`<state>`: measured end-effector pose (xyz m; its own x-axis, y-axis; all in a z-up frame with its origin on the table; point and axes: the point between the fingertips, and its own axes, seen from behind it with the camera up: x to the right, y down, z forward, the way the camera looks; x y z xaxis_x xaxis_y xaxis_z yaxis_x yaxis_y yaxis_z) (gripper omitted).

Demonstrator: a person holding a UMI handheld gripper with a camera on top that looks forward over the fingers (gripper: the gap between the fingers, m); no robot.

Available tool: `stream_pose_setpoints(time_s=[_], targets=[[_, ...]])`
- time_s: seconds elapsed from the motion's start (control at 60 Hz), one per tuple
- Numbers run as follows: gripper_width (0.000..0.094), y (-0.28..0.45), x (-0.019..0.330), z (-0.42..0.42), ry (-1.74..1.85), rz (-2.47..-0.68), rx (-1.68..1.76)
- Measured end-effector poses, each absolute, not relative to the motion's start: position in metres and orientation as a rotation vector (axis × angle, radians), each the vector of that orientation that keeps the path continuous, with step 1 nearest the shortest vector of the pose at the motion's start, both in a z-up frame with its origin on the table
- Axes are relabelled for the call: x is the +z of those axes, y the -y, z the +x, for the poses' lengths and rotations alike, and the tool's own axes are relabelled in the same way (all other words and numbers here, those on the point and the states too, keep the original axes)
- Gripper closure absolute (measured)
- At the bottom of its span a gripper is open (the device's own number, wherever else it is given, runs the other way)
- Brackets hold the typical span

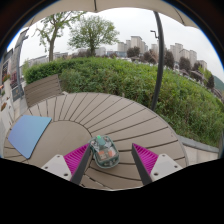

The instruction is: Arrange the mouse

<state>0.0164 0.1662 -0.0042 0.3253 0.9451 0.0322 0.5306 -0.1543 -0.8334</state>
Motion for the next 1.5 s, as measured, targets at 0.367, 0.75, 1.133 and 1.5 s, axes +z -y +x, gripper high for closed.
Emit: stream_pose_setpoints(time_s=[0.367,0.75,1.133,1.5], targets=[[0.0134,-0.180,-0.017,-0.003,1.331,-1.866,0.666],[0.0553,-0.155,0.025,-0.009,1.345,-1.951,0.700],[0.0554,0.052,0.114,-0.103,1.438,-1.812,0.953],[0.0485,0.154,0.008,-0.126,1.452,-1.842,0.811]])
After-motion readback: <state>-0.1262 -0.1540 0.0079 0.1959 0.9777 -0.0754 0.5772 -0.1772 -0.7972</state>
